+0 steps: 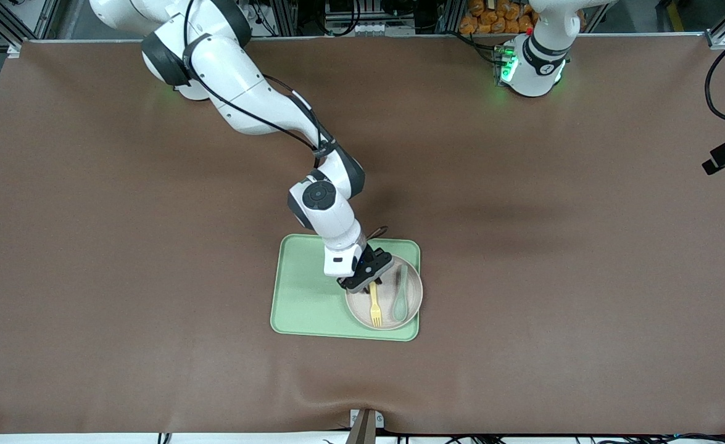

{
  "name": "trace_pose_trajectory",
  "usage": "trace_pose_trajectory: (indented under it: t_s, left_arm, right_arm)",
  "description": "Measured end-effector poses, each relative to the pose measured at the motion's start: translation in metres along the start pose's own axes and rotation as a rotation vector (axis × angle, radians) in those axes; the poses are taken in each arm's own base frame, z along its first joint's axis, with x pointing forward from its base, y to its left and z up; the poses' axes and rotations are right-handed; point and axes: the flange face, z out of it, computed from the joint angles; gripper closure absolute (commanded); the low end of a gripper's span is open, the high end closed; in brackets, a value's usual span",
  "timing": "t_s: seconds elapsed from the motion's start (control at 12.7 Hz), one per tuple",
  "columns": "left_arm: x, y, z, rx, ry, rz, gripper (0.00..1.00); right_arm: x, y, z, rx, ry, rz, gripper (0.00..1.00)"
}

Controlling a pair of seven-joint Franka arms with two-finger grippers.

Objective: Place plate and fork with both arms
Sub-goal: 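Lower the right gripper and grasp the yellow fork handle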

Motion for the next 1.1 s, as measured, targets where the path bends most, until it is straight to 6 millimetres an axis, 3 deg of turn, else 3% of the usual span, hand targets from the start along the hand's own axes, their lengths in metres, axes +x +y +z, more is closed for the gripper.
trace_pose_trajectory:
  t_s: [0.71,1.1]
  left_arm:
    - [-0.002,0.011,0.002,0.0,-0.007,0.02,0.0]
    - [-0.005,0.025,0.007,0.002,-0.019,0.046,0.0]
  right_arm:
    - [0.002,0.001,-0.003,-0.005,0.003,0.016,1.0]
    - [0.008,0.002,-0.029,-0.007,0.001,0.134,1.0]
